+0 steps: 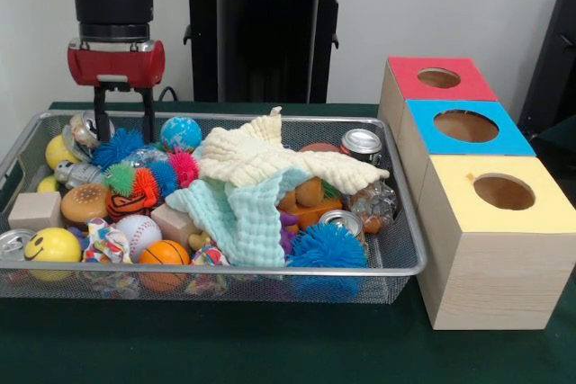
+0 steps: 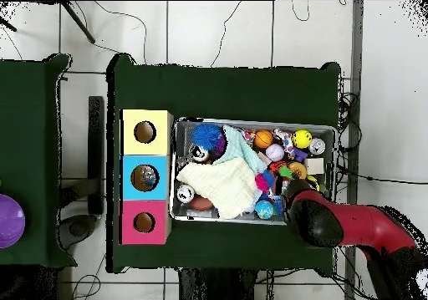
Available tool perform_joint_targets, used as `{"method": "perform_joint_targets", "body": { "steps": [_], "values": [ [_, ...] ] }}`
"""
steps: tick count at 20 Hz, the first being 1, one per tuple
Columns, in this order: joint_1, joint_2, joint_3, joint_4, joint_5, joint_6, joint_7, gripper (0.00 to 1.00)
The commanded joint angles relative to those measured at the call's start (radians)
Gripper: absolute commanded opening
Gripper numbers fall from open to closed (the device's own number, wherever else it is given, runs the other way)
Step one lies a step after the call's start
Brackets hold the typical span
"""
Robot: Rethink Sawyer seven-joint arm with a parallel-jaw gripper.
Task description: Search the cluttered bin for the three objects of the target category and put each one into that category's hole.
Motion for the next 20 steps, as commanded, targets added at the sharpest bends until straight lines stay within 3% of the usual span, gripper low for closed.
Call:
{"method": "perform_joint_targets", "body": {
  "steps": [1,13,20],
  "values": [
    [0.01,0.057,0.016,-0.057,-0.123,0.015,-0.11,1.0],
    [0.013,0.062,0.004,-0.011,-0.131,-0.02,-0.028,1.0],
    [-0.014,0.083,0.024,-0.002,-0.132,-0.026,-0.043,1.0]
  ]
}}
